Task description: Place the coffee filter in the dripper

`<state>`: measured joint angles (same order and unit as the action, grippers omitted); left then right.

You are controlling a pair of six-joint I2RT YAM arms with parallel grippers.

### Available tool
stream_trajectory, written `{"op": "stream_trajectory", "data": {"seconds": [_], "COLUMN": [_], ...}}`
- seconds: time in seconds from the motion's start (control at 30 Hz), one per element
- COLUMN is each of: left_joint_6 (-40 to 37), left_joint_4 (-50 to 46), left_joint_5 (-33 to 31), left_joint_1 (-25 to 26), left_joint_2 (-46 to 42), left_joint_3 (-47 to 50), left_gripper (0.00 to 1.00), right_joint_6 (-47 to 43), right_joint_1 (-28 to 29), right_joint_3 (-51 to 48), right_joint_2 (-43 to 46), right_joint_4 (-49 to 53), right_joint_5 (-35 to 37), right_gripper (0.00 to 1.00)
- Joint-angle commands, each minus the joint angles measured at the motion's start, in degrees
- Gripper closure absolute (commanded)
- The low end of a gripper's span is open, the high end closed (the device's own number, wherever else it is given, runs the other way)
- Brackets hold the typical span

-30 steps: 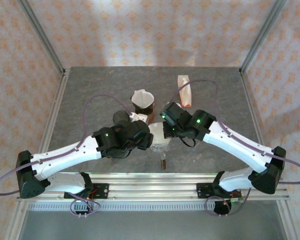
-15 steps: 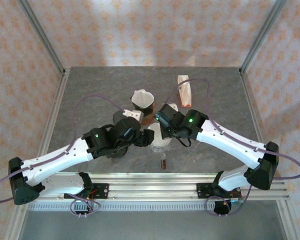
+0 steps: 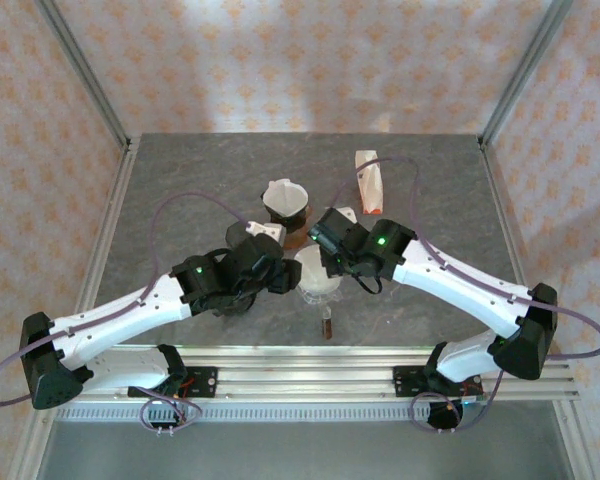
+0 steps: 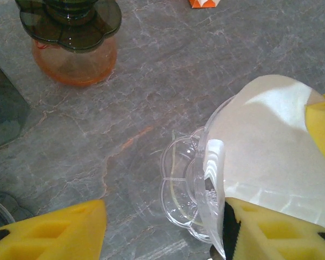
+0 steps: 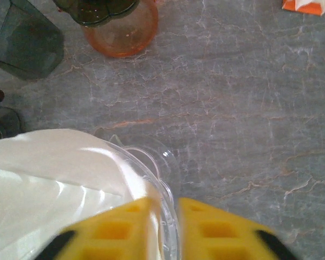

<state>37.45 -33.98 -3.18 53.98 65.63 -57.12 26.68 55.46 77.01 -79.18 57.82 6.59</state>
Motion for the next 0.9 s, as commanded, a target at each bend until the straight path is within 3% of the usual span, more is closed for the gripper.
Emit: {"op": "stream_trajectory", "data": {"seconds": [0.0, 0.07, 0.17, 0.87], "left_joint_6": [-0.2, -0.1, 0.0, -0.1], "left_joint_4": [-1.2, -1.1, -0.9, 0.4], "left_joint_5": [0.4, 0.4, 0.4, 0.9], "left_joint_1": [-0.2, -0.2, -0.3, -0.3], "left_joint_2": [-0.6, -0.5, -0.6, 0.8], "left_joint_3": [1.3, 1.4, 1.5, 1.5], "left_gripper": [0.41, 0.41, 0.40, 0.38], "right_joint_6": [0.4, 0.5, 0.5, -1.2], "right_joint_1": [0.4, 0.4, -0.2, -2.2], "right_joint_3": [0.7, 0.8, 1.6, -2.9], "right_joint_2": [2.4, 2.6, 0.8, -6.7], "right_joint_4": [0.1, -0.4, -0.1, -1.3], "right_joint_5": [2.9, 1.9, -0.8, -1.8], "right_gripper": [0.54, 0.41, 0.35, 0.28]}}
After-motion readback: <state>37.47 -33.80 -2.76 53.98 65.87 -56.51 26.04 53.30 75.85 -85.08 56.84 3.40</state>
